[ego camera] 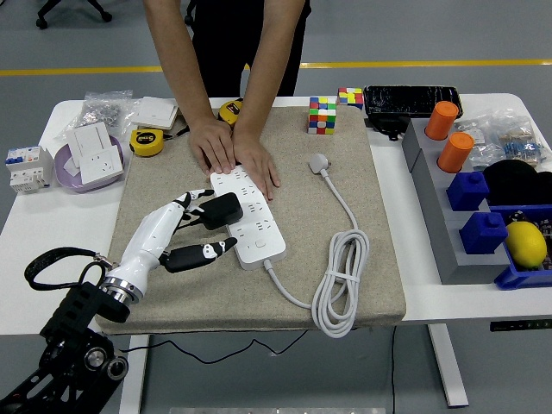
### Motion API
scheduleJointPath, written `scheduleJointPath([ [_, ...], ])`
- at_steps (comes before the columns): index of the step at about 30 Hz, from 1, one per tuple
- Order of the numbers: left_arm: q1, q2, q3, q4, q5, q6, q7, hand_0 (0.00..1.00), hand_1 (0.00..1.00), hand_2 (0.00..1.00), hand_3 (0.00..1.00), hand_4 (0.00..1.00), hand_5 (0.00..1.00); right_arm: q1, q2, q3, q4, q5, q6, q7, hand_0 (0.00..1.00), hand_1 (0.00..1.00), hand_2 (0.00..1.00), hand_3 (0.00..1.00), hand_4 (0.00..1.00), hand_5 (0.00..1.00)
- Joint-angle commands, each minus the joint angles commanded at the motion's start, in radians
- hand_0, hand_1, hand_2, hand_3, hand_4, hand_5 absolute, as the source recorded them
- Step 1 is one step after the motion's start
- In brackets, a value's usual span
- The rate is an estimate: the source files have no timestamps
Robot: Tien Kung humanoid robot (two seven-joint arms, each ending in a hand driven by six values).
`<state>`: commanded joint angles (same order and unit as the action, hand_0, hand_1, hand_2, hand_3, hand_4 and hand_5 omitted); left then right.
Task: Pick up the plug,place it near the board,insert it into the board,press the button
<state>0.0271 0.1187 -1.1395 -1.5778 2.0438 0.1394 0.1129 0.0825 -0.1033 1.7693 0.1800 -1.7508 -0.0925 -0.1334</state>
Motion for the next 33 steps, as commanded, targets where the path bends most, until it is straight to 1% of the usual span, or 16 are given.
scheduleJointPath([
  [1,-0.002,0.002,0.004,-0.002,0.004,-0.019,0.013,0.233,0.093,0.175,0.730,0.473,0.125,0.001,-0.001,-0.003,0.000,0.002,0.000,0.000,0.860,0.850,0.824,0.844,0.998,0.998],
  [2,-0.002,0.003,0.005,-0.002,0.006,-0.028,0.018,0.233,0.093,0.175,0.730,0.473,0.125,0.001,-0.001,-0.005,0.000,0.003,0.000,0.000,0.860,0.850,0.824,0.844,0.998,0.998],
  [3,-0.003,0.004,0.007,-0.004,0.007,-0.044,0.027,0.177,0.028,0.135,0.766,0.617,0.002,0.001,-0.002,-0.006,0.000,0.005,0.000,0.001,0.860,0.851,0.825,0.841,0.998,0.998],
  [5,-0.007,0.006,0.017,-0.005,0.005,-0.071,0.045,0.177,0.028,0.135,0.766,0.617,0.002,0.000,-0.004,-0.005,0.000,0.006,0.000,0.001,0.860,0.851,0.825,0.841,0.998,0.998],
  [6,-0.016,0.010,0.030,-0.005,0.008,-0.090,0.058,0.177,0.028,0.135,0.766,0.617,0.002,-0.002,-0.005,-0.001,0.000,0.002,0.000,0.000,0.860,0.851,0.825,0.841,0.998,0.998],
  [8,-0.030,0.013,0.047,-0.004,0.017,-0.112,0.073,0.177,0.028,0.135,0.766,0.617,0.002,-0.003,-0.005,0.006,0.000,-0.004,0.001,-0.002,0.860,0.851,0.825,0.841,0.998,0.998],
  [9,-0.034,0.013,0.053,-0.003,0.022,-0.119,0.078,0.161,0.021,0.130,0.829,0.650,0.002,-0.004,-0.004,0.009,0.000,-0.008,0.001,-0.003,0.861,0.852,0.825,0.840,0.998,0.998],
  [14,-0.046,0.011,0.078,0.006,0.043,-0.132,0.093,0.161,0.021,0.130,0.829,0.650,0.002,-0.002,-0.001,0.004,0.000,-0.001,0.000,-0.001,0.861,0.852,0.825,0.840,0.998,0.998],
  [15,-0.047,0.011,0.083,0.007,0.045,-0.133,0.095,0.160,0.017,0.133,0.853,0.660,0.002,-0.001,0.000,0.001,0.000,0.002,0.000,0.000,0.862,0.852,0.825,0.838,0.998,0.998],
  [20,-0.072,0.016,0.128,0.021,0.059,-0.150,0.116,0.160,0.017,0.133,0.853,0.660,0.002,0.001,-0.002,-0.003,0.000,0.005,-0.001,-0.001,0.862,0.852,0.825,0.838,0.998,0.998],
  [21,-0.079,0.018,0.139,0.024,0.057,-0.152,0.117,0.158,0.013,0.133,0.878,0.662,0.002,0.001,-0.002,-0.002,0.000,0.004,-0.001,-0.002,0.862,0.853,0.825,0.838,0.998,0.998],
  [27,-0.097,0.020,0.169,0.032,0.058,-0.155,0.119,0.158,0.012,0.134,0.875,0.663,0.002,0.001,-0.002,0.000,0.000,0.003,-0.001,-0.003,0.863,0.853,0.824,0.837,0.998,0.998],
  [30,-0.107,0.022,0.187,0.047,0.058,-0.157,0.120,0.158,0.012,0.134,0.875,0.663,0.002,0.002,-0.001,0.003,0.000,0.001,-0.001,-0.003,0.863,0.853,0.824,0.837,0.998,0.998],
  [33,-0.113,0.020,0.189,0.059,0.060,-0.162,0.123,0.158,0.011,0.134,0.872,0.662,0.002,0.002,0.000,0.002,0.000,0.003,-0.001,-0.003,0.863,0.853,0.826,0.837,0.998,0.998],
])
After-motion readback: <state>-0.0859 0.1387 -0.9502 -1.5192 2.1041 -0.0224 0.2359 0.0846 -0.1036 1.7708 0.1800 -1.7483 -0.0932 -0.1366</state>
